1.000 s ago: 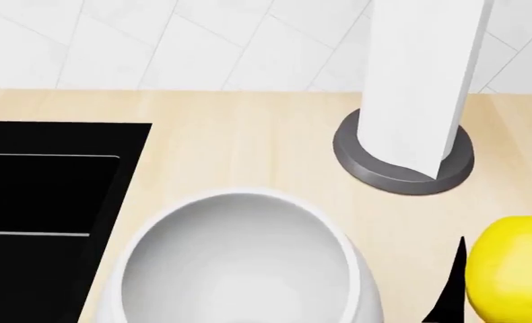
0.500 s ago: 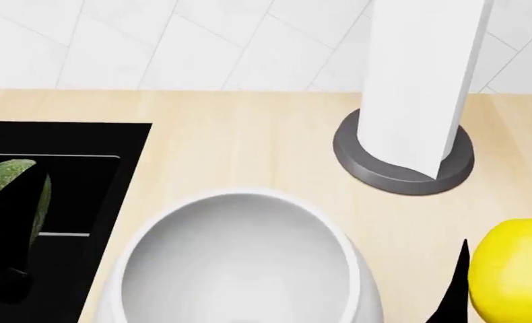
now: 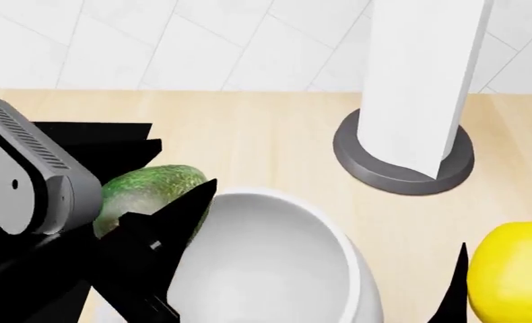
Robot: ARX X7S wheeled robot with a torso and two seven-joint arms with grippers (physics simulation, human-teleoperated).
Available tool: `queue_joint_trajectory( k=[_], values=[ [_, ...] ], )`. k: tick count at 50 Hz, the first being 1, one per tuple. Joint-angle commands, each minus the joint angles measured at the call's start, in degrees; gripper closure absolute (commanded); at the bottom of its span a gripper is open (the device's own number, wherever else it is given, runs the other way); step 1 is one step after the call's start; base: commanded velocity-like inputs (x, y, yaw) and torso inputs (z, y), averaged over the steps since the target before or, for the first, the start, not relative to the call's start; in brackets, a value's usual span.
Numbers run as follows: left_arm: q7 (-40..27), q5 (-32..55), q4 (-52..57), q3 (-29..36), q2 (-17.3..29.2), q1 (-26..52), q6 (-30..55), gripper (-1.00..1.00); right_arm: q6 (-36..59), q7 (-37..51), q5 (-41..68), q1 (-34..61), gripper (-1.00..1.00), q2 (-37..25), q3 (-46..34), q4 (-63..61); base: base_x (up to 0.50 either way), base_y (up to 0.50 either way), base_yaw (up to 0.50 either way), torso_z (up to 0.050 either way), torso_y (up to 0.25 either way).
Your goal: There is a mixed pile of frozen fruits and vegetables on the counter. Locate all the frozen vegetables and place the items in a bowl on the counter. Take all the frozen fruits and defrost them in a running sink.
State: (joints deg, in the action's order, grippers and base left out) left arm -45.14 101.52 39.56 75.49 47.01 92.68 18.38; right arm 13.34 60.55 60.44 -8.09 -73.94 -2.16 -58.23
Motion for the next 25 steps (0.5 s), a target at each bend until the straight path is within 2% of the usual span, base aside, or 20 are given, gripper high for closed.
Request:
queue_joint_trajectory(
  k=[1,8,13,18,25],
  values=[
    [0.4,0.3,-3.3,0.5,-9.7,5.0,3.8,1.0,0.5,-2.8,-2.0,0.3,1.0,1.4,1.6,1.2,0.0,0.0,0.0,0.0,0.0],
    [-0.2,-2.3,-5.0,2.0,-11.8,8.7,8.0,1.0,0.0,-2.7,-2.1,-0.7,1.0,1.2,2.2,1.1,0.0,0.0,0.0,0.0,0.0],
    [-0.5,2.0,-5.9,2.3,-13.6,8.3,8.1,1.0,0.3,-3.0,-2.0,0.2,1.0,1.5,1.4,1.5,0.0,0.0,0.0,0.0,0.0],
    [2.3,3.1,-9.9,3.1,-14.3,6.5,7.9,1.0,-0.9,-2.6,-1.8,-2.5,1.0,0.5,3.5,1.1,0.0,0.0,0.0,0.0,0.0],
    [4.8,1.9,-15.9,3.3,-15.1,8.2,9.3,1.0,0.2,-3.0,-1.8,0.0,1.0,1.2,1.3,1.5,0.0,0.0,0.0,0.0,0.0]
  ],
)
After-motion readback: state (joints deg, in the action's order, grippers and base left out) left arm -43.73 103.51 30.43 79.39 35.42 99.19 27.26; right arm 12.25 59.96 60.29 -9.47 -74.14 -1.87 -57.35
